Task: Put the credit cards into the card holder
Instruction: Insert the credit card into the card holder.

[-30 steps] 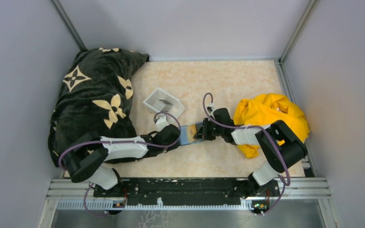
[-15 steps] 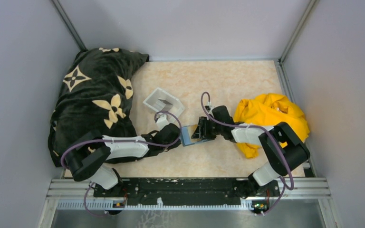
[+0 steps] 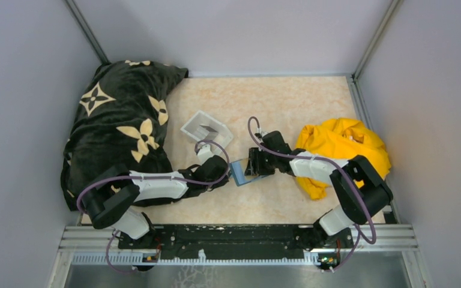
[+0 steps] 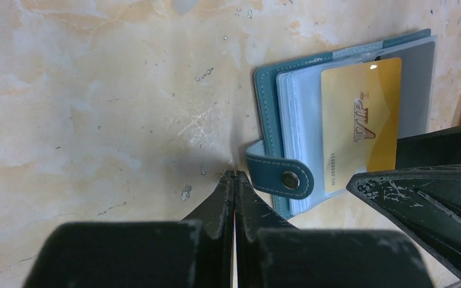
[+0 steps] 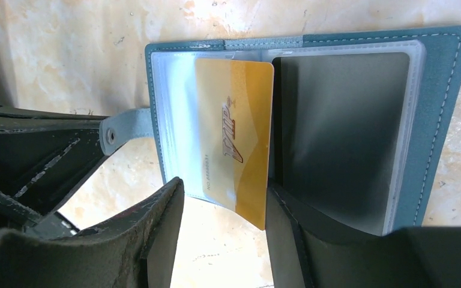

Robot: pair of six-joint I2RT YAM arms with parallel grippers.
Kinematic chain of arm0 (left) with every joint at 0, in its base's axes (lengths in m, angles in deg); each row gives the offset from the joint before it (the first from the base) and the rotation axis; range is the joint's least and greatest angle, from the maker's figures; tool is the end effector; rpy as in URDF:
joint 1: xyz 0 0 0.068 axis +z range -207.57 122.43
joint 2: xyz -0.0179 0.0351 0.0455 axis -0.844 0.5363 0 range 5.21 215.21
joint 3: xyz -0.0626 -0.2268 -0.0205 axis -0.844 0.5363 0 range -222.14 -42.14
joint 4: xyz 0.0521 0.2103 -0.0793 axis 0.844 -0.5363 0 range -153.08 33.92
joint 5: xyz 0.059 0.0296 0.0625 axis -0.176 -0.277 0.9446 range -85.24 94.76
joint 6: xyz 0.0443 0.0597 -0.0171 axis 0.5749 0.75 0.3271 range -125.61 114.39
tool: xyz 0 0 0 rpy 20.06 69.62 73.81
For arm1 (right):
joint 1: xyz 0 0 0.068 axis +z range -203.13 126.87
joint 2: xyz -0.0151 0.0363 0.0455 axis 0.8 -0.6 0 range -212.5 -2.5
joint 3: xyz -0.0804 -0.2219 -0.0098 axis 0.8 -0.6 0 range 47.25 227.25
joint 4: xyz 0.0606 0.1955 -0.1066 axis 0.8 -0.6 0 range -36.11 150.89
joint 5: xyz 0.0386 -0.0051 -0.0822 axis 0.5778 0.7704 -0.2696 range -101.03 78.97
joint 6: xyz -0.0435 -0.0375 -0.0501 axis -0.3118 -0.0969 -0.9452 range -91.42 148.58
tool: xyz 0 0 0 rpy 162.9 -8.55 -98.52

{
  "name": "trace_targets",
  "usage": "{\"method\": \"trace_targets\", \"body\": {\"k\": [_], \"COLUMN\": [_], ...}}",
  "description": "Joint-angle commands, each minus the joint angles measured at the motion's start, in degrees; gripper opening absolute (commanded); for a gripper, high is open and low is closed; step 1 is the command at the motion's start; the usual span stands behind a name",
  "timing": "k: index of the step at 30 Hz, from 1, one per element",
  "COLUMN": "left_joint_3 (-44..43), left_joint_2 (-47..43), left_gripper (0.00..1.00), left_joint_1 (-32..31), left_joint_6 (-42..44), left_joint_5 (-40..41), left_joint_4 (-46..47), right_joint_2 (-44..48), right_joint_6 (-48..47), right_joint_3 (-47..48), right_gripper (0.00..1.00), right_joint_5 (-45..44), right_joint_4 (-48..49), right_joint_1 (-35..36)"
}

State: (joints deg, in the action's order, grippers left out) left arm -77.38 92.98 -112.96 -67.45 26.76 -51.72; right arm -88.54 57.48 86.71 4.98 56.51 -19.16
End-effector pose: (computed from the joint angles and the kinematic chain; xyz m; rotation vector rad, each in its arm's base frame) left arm 0.1773 -0.2143 0.1078 -0.3120 2.3789 -0.5387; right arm 0.2218 0.1708 0.1206 -0.2436 2.5816 0.7896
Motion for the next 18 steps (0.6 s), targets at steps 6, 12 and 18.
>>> {"method": "trace_targets", "body": {"k": [6,12,18], "left_joint_3": [0.5,1.3,1.1], "left_joint_2": [3.0,0.2,-1.6], "left_gripper": [0.00,0.00,0.00], "left_joint_1": [0.9,0.8,0.8], "left_joint_6": [2.2,1.8,1.7], "left_joint_5": [-2.3,-2.0,-2.6], "left_joint_4": [-5.7,-6.3,-6.9], "right_joint_2": [1.6,2.3,2.7], "right_joint_6": [-4.0,-4.9,-5.4], "right_joint_3": [4.8,6.2,7.2], "right_gripper": [0.51,0.51,0.51], "right_joint_5": [-9.3,-12.9,-16.4], "right_joint_4": [-8.2,-11.1,-13.0], "right_joint_1": [3.5,5.0,6.4]}}
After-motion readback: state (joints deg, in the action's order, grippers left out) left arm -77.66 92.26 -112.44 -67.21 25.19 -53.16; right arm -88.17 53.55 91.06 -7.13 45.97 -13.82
